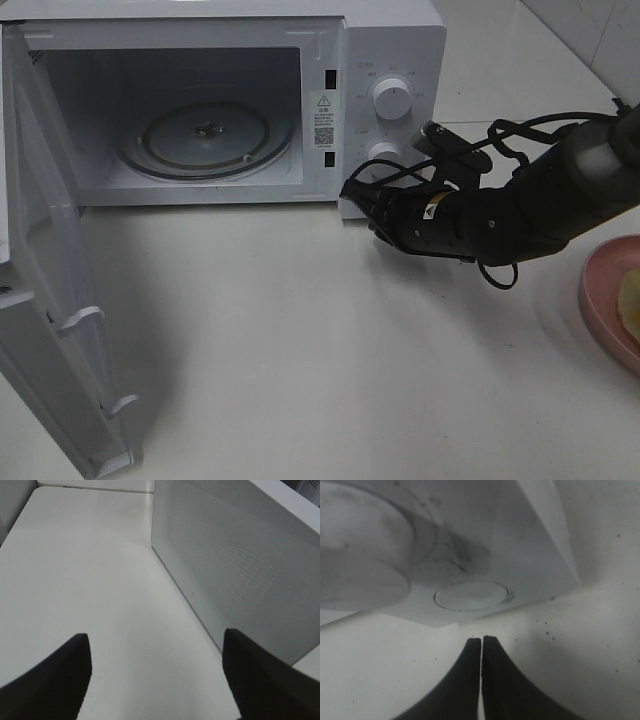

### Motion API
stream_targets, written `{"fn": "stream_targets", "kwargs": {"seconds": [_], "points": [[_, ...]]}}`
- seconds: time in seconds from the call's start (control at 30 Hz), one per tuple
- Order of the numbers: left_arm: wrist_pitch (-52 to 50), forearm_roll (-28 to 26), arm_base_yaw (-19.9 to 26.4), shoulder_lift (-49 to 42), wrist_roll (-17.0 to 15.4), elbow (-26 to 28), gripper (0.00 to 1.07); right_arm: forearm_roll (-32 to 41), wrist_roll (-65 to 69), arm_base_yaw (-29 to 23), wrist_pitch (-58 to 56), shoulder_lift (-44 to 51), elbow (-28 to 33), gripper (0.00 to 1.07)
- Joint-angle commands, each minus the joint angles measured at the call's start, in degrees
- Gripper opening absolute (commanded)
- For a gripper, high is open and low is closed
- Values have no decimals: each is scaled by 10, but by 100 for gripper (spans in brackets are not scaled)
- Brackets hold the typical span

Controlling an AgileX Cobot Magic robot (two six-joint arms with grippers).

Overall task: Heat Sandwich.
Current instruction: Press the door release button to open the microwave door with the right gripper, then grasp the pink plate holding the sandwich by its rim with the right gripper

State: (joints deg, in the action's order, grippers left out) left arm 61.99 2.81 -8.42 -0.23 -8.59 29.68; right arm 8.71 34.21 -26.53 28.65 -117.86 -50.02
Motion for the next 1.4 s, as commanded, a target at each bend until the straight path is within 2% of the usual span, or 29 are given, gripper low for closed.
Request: {"fn": "stream_targets", "kwargs": {"seconds": [0.03, 0.13, 0.37, 0.6, 0.7, 0.9, 1.07, 1.1, 1.17, 1.2, 1.23, 1.33, 1.37, 1.4], "points": [[-5, 0, 3, -10, -1, -1, 70, -33, -23, 3, -41, 28, -5, 4], [-5, 0, 3, -10, -1, -1, 70, -48, -25, 3, -66, 37, -5, 4], [-5, 0, 3, -10, -1, -1, 70, -131, -25, 3, -188, 83, -5, 5], [-5, 0, 3, -10, -1, -1, 70, -158, -25, 3, -274, 126, -5, 7], [-5, 0, 3, -10, -1, -1, 70, -191, -25, 3, -341, 164, -5, 9], [-5, 0, 3, -10, -1, -1, 70, -199, -56, 3, -417, 214, -5, 13], [-5, 0, 3, -10, -1, -1, 70, -193, -109, 3, -457, 257, -5, 25], [-5, 0, 3, -10, -1, -1, 70, -193, -117, 3, -477, 276, -5, 33], [-5, 0, 3, -10, -1, -1, 70, -193, -125, 3, -497, 293, -5, 41], [-5, 0, 3, -10, -1, -1, 70, -193, -125, 3, -497, 293, -5, 41], [-5, 0, 3, -10, -1, -1, 70, -193, -131, 3, -515, 308, -5, 48], [-5, 0, 3, -10, -1, -1, 70, -193, -146, 6, -544, 327, -5, 63], [-5, 0, 3, -10, -1, -1, 70, -193, -146, 6, -544, 327, -5, 63], [-5, 0, 3, -10, -1, -1, 70, -193, -149, 14, -569, 337, -5, 71]]}}
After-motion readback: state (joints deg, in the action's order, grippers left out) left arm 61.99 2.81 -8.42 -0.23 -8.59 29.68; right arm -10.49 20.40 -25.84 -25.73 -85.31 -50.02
